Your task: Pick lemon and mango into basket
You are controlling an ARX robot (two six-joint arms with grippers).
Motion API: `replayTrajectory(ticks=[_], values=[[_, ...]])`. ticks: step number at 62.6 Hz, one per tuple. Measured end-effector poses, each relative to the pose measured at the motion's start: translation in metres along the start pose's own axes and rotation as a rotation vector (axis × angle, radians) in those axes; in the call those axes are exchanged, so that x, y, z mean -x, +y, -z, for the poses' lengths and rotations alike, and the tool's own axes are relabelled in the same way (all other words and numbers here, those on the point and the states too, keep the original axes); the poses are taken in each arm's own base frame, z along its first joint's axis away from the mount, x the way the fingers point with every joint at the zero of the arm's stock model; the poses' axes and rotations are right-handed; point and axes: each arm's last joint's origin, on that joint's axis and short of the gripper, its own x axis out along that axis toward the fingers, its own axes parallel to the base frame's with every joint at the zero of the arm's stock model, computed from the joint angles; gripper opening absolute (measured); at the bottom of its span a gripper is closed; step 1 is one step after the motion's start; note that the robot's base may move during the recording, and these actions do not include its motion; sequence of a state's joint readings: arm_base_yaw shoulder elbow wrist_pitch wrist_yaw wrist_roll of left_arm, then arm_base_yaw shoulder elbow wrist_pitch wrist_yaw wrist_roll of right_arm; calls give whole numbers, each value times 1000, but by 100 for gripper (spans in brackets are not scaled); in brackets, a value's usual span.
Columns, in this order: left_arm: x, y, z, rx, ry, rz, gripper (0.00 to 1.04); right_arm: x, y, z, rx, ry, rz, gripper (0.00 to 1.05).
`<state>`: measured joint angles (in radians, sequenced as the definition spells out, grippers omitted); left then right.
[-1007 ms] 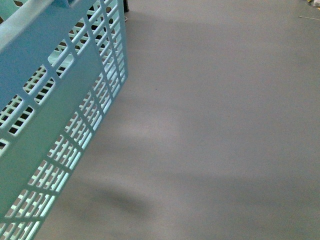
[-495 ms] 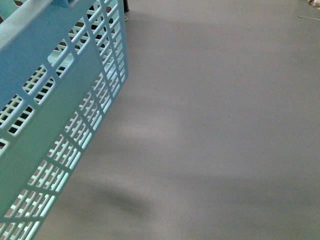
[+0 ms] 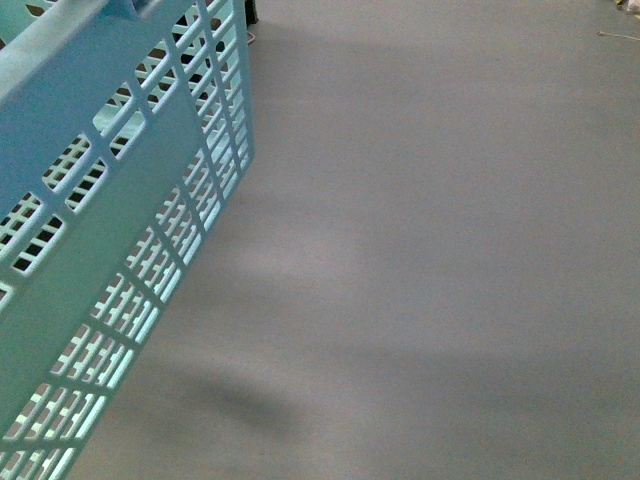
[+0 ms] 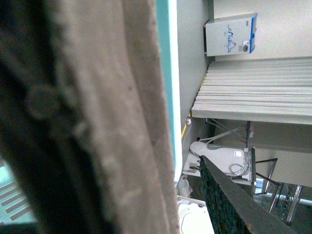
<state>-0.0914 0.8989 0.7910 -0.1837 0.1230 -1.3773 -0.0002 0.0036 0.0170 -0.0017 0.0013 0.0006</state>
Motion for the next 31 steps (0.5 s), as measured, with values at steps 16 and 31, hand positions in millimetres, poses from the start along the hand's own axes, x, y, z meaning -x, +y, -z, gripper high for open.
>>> replayTrajectory(ticks=[16,31], values=[[0,0,0,0,0,0,29,0,0,0,0,0,0,96],[0,0,0,0,0,0,29,0,0,0,0,0,0,96]])
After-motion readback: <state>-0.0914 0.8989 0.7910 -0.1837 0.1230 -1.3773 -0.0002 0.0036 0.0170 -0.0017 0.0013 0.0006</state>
